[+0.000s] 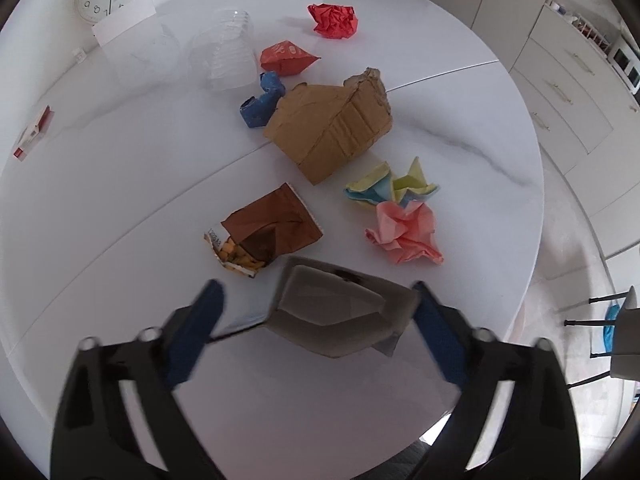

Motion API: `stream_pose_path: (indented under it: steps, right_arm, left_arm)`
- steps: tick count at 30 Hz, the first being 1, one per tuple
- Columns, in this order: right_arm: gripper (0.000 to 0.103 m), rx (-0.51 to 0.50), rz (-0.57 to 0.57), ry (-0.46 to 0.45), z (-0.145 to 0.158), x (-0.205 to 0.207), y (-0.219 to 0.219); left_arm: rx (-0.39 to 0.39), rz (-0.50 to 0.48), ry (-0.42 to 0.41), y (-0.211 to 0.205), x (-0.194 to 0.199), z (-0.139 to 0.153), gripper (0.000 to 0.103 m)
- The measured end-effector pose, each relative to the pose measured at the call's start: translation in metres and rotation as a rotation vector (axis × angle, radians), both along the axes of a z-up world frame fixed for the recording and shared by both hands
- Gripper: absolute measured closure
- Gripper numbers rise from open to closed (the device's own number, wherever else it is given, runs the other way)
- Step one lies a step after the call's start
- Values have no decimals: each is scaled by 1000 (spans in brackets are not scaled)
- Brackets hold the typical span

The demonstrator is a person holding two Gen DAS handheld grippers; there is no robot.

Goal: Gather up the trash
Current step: 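Grasp the grey cardboard piece with the left tool, then grasp the pink crumpled paper with the right tool while the left tool holds the cardboard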

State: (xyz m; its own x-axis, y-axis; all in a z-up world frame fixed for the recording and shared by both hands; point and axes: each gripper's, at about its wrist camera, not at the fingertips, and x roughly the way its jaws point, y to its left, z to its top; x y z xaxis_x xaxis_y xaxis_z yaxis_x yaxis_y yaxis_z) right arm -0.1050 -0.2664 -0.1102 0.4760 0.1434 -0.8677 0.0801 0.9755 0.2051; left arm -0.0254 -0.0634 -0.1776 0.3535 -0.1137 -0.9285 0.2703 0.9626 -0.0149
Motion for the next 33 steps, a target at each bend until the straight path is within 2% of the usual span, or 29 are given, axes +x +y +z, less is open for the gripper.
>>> stream_pose_path:
  steps: [4,9,15,21,24,26,27,33]
  right_arm:
    - [3,4,59,-3,-7,9,9]
    - [4,18,159,-17,-21,30,32]
    - [18,27,251,-3,-52,62,69]
    - [31,-31,294,34,-78,82,106]
    - [44,-65,298,56,-87,86,115]
    - [59,-84,296,65,-90,87,118]
    - [62,-88,295,69,-91,88,119]
    - [64,-76,269,62,-86,81,119]
  left_arm:
    - [-39,14,15,6,-2,1,43]
    - [-80,26,22,20,-10,8,46]
    - [-113,39,-6,48,-16,36,46]
    - [-116,61,-42,77,-18,66,46]
    - [-112,54,-54,88,-14,74,46]
    - [-112,49,-57,93,-8,75,46]
    - [-111,45,-57,95,-5,75,46]
    - [-123,-1,-64,101,8,83,46]
